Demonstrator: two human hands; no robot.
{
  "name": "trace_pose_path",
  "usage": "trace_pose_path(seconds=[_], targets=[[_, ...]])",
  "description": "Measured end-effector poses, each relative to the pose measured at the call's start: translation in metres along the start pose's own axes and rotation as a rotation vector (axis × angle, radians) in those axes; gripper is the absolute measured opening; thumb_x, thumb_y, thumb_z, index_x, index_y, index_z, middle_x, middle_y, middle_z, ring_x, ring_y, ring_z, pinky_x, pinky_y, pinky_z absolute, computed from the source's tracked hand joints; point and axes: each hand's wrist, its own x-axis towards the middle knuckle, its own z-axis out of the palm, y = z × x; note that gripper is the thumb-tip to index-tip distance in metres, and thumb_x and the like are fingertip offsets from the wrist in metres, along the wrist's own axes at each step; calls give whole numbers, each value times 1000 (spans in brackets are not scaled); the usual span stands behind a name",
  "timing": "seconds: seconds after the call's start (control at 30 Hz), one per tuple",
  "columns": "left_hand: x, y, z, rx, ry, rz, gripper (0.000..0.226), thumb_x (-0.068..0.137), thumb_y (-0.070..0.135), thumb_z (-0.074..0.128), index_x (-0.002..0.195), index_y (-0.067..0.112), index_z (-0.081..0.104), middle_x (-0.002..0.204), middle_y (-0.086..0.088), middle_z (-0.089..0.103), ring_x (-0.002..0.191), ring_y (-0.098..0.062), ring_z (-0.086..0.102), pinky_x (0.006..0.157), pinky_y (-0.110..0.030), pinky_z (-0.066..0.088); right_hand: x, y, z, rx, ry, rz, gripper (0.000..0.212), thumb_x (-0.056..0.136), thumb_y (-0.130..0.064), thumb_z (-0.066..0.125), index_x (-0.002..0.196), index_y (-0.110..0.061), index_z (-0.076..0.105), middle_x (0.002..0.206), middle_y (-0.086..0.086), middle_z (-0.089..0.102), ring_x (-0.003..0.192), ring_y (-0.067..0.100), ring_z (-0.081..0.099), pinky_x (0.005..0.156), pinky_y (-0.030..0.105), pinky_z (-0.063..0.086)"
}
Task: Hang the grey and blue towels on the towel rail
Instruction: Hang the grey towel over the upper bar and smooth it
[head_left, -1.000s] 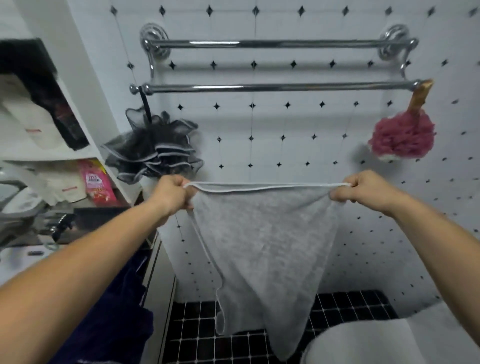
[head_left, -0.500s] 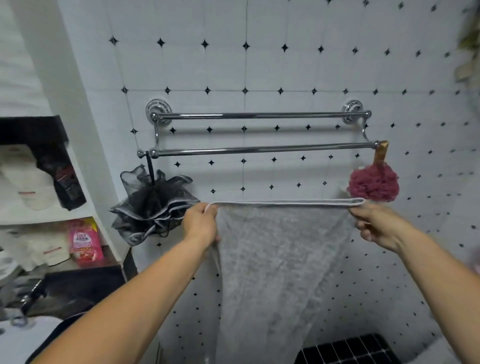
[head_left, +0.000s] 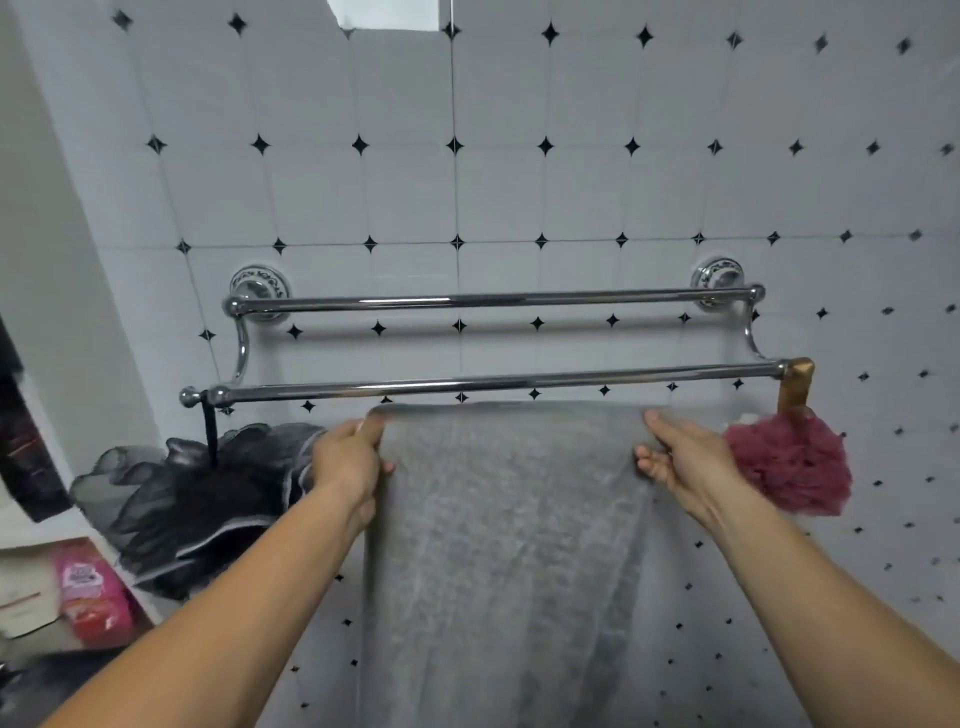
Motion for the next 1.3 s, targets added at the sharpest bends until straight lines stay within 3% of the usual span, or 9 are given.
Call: trace_pose_path(seconds=[0.23, 0.37, 0.53, 0.63, 0.77, 0.87, 0.97, 1.13, 1.3], targets=[[27, 36, 25, -408, -186, 98, 23, 96, 14, 58, 76, 13, 69, 65, 2, 65, 55, -8, 62, 52, -21, 56, 58, -34, 47, 343, -140, -18, 12, 87, -11, 66, 82, -16, 56, 51, -3, 58, 38, 7, 51, 38, 17, 42], [47, 47, 36, -673, -172, 44, 4, 91, 11, 64, 88, 8, 63, 89, -3, 61, 84, -12, 61, 65, -20, 60, 78, -50, 73, 499, -120, -58, 17, 93, -19, 60, 77, -17, 54, 41, -6, 51, 32, 3, 45, 33, 14, 34], [56, 64, 63, -956, -192, 84, 14, 95, 0, 52, 87, 5, 63, 88, -4, 65, 74, -9, 67, 57, -17, 57, 86, -80, 90, 759, -281, -86, 9, 76, -29, 64, 76, -24, 57, 42, -12, 47, 32, 1, 39, 30, 11, 24], [57, 73, 71, -1088, -395, 154, 17, 85, -8, 48, 83, 2, 61, 76, -6, 67, 68, -11, 69, 64, -19, 58, 88, -88, 89, 788, -359, -116, 13, 77, -32, 61, 66, -25, 61, 41, -11, 42, 33, 2, 37, 32, 12, 25], [56, 69, 67, -1071, -621, 269, 24, 70, -11, 49, 85, 3, 62, 78, -7, 64, 76, -15, 65, 83, -27, 57, 88, -78, 79, 871, -408, -199, 18, 69, -20, 51, 66, -22, 68, 54, -10, 56, 43, 6, 45, 43, 16, 36], [58, 70, 63, -1053, -709, 313, 24, 60, 8, 74, 83, 7, 65, 79, -2, 63, 84, -16, 63, 99, -32, 45, 89, -75, 71, 891, -554, -309, 17, 61, -29, 54, 74, -23, 64, 72, -6, 60, 60, 12, 52, 59, 26, 43], [60, 77, 70, -1002, -705, 360, 35, 57, 27, 89, 70, 17, 58, 75, 3, 55, 80, -13, 57, 95, -29, 42, 86, -82, 76, 850, -701, -360, 34, 69, -49, 70, 70, -20, 54, 80, -3, 54, 81, 15, 57, 86, 33, 41], [66, 79, 80, -769, -571, 510, 40, 69, -10, 57, 59, 23, 38, 61, 6, 43, 65, -9, 44, 71, -18, 48, 82, -86, 84, 668, -494, -439, 33, 88, -19, 54, 56, -24, 56, 69, -10, 59, 78, 10, 57, 79, 29, 51], [68, 67, 80, -740, -334, 602, 30, 70, -9, 57, 78, 20, 53, 84, 2, 64, 83, -13, 65, 89, -29, 55, 85, -78, 83, 615, -351, -517, 29, 90, 2, 45, 82, -23, 59, 79, -5, 66, 74, 7, 64, 67, 23, 55]])
